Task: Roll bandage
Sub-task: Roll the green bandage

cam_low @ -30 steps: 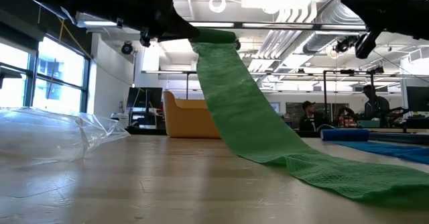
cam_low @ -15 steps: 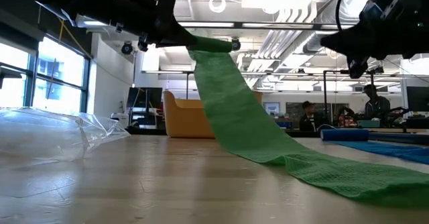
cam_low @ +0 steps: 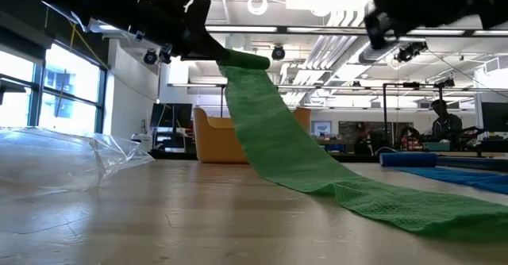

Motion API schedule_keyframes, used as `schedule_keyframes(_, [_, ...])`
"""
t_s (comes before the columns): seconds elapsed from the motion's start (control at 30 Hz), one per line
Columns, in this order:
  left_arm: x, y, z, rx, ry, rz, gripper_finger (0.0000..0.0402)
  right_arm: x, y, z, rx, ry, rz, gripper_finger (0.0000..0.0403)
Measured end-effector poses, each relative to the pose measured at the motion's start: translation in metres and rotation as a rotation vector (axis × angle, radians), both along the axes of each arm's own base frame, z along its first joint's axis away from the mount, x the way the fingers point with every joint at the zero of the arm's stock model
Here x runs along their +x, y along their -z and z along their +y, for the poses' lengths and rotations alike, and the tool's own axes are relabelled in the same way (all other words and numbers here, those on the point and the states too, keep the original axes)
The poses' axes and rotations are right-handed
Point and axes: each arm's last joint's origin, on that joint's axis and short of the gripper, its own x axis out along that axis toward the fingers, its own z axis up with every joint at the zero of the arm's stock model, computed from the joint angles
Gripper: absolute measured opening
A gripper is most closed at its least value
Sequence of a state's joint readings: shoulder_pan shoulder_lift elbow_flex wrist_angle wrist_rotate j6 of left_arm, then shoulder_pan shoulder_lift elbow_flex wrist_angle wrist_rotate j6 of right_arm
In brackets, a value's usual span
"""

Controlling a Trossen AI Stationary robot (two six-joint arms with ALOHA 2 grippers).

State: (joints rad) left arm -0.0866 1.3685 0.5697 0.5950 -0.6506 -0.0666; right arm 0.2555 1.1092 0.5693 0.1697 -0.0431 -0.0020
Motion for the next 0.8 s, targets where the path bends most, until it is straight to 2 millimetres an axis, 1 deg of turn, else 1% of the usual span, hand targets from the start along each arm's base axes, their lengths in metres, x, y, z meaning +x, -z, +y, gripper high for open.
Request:
schedule_keyframes(0.07, [0.001,0.001,-0.002,0.004,0.075,0.017,0.0007,0.01,-0.016,-0.002,-0.072,0.038,0.058,0.0])
schedule_keyframes(0.1, [0.001,0.001,-0.005,0.015,0.128,0.029,0.0007,0.014,-0.024,-0.002,-0.096,0.014,0.06,0.0])
schedule_keyframes(0.17, [0.002,0.001,-0.009,0.041,0.22,0.048,0.0007,0.017,-0.036,-0.005,-0.124,-0.145,0.017,0.0])
schedule_keyframes(0.2, [0.002,0.001,-0.012,0.058,0.256,0.057,0.0007,0.017,-0.041,-0.008,-0.112,-0.221,-0.015,0.0])
schedule_keyframes(0.23, [0.002,0.001,-0.014,0.078,0.287,0.068,0.0007,0.017,-0.043,-0.015,-0.091,-0.237,-0.034,0.0])
schedule_keyframes(0.3, [0.002,0.001,-0.019,0.126,0.332,0.089,0.0007,0.017,-0.045,-0.032,-0.038,-0.169,-0.063,0.0])
schedule_keyframes(0.37, [0.002,0.001,-0.025,0.181,0.37,0.115,0.0007,0.014,-0.038,-0.046,0.013,-0.078,-0.043,0.0])
schedule_keyframes(0.47, [0.0,0.003,-0.036,0.271,0.424,0.163,0.0007,0.013,-0.028,-0.057,0.1,-0.008,-0.08,0.0])
schedule_keyframes(0.57, [-0.004,0.005,-0.049,0.393,0.461,0.232,0.0007,0.014,-0.019,-0.058,0.167,0.014,-0.155,0.0])
schedule_keyframes(0.73, [-0.008,0.005,-0.063,0.722,0.459,0.373,0.0007,0.018,0.008,-0.055,0.279,0.059,-0.224,0.0004])
schedule_keyframes(0.8, [-0.009,0.005,-0.065,0.803,0.455,0.417,0.0007,0.021,0.022,-0.053,0.301,0.071,-0.249,0.0016])
